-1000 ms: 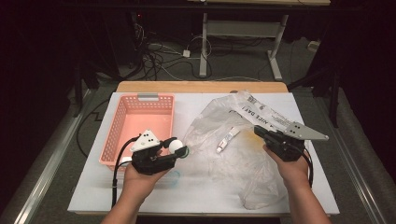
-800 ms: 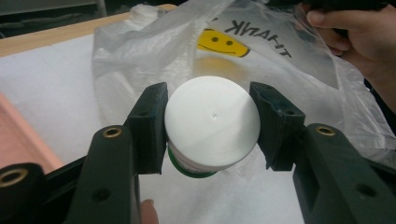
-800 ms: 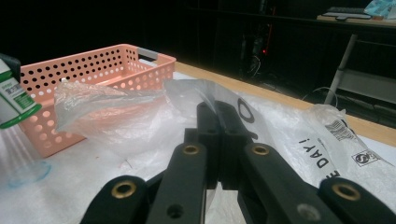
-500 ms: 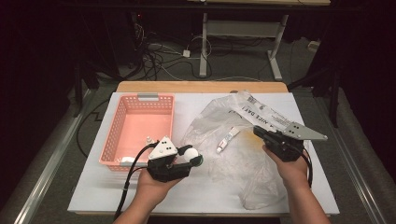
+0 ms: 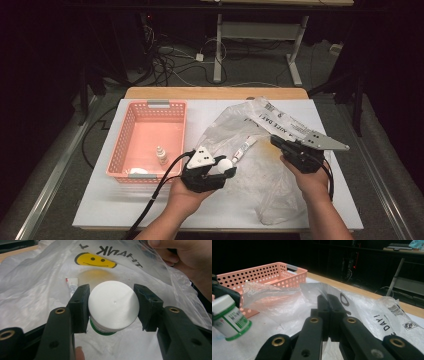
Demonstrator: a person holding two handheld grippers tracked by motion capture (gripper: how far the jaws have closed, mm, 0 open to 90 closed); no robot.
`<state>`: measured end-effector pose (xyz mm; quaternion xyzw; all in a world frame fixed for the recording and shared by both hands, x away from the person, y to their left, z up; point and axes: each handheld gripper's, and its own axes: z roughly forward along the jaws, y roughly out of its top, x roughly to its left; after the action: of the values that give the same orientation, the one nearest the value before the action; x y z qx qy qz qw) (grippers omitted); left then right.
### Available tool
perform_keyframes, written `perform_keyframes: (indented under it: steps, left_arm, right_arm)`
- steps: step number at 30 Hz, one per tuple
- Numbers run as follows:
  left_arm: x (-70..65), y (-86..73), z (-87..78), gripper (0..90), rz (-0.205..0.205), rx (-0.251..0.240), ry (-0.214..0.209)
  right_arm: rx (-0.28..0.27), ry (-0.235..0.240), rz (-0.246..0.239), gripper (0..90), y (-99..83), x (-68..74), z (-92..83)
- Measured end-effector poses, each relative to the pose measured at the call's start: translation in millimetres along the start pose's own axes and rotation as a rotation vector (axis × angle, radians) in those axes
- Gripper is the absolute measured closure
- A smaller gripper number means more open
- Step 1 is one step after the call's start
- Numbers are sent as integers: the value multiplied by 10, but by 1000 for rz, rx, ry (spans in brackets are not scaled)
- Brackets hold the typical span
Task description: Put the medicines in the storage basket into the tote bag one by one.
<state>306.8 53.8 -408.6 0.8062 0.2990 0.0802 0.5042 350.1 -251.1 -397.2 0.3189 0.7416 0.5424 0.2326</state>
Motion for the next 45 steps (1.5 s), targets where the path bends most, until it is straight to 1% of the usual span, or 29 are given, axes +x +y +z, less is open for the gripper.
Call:
perform_keyframes:
  steps: [6,12,17,20,21,25,27,29,35,37,40,45]
  left_arm:
    - [-18,71,225,484,-1,3,-7]
    - [-17,125,454,483,11,15,3]
    - [6,159,645,483,11,28,22]
    - [17,173,746,483,14,25,31]
    - [20,178,779,483,20,27,37]
    - [45,197,918,483,23,31,61]
    - [69,197,989,483,19,30,69]
    - [92,188,1066,483,16,28,69]
    - [140,172,1271,483,10,42,95]
    - [159,172,1324,483,1,47,102]
    - [187,158,1392,482,-4,38,107]
    - [221,131,1481,482,-8,47,122]
  right_arm:
    - [-5,0,0,900,5,4,2]
    - [-6,1,0,900,8,4,3]
    - [-7,2,3,900,7,0,5]
    - [-7,2,5,900,7,-2,4]
    - [-7,2,5,900,7,-2,5]
    - [-7,3,4,900,7,2,9]
    - [-8,4,5,900,6,-1,9]
    - [-7,5,7,900,4,-6,9]
    - [-9,3,17,900,0,-17,1]
    - [-12,5,16,900,-1,-22,-1]
    - [-12,5,16,900,-1,-25,-2]
    - [-17,5,12,900,3,-29,-9]
